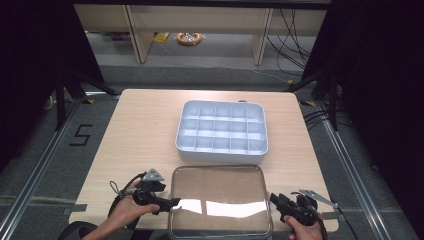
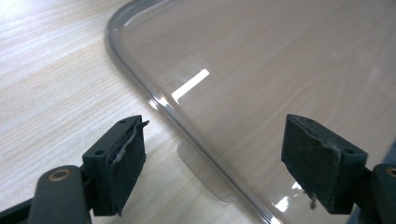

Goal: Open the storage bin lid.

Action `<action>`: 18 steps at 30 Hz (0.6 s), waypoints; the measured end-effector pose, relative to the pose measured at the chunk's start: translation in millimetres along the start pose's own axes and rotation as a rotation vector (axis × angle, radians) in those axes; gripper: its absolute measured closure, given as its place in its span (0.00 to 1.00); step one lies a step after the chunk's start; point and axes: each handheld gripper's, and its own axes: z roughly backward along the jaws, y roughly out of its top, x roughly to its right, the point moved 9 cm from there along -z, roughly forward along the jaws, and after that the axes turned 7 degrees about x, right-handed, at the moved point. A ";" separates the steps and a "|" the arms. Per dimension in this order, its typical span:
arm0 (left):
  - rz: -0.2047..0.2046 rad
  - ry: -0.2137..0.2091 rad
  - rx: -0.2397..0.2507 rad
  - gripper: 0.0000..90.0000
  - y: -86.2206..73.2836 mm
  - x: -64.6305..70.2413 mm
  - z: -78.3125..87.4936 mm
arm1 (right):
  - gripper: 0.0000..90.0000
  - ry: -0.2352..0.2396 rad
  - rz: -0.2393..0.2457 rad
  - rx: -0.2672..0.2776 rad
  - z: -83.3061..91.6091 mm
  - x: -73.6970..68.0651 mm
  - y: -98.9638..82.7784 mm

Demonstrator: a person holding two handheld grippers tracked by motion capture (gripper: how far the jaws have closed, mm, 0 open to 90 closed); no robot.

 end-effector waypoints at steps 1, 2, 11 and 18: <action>0.002 -0.002 0.004 0.23 -0.5 -1.3 0.3 | 0.66 0.023 0.011 0.021 -1.7 -0.5 1.4; 0.006 0.014 -0.010 0.24 -1.9 -2.7 2.0 | 0.66 0.021 0.015 0.018 -0.7 -1.0 1.4; 0.039 -0.028 0.022 0.25 -3.5 3.5 6.3 | 0.64 0.040 -0.046 -0.006 4.8 -11.1 -1.0; 0.029 -0.032 0.033 0.25 -6.9 6.0 14.3 | 0.61 0.059 -0.065 0.001 12.9 -20.4 0.4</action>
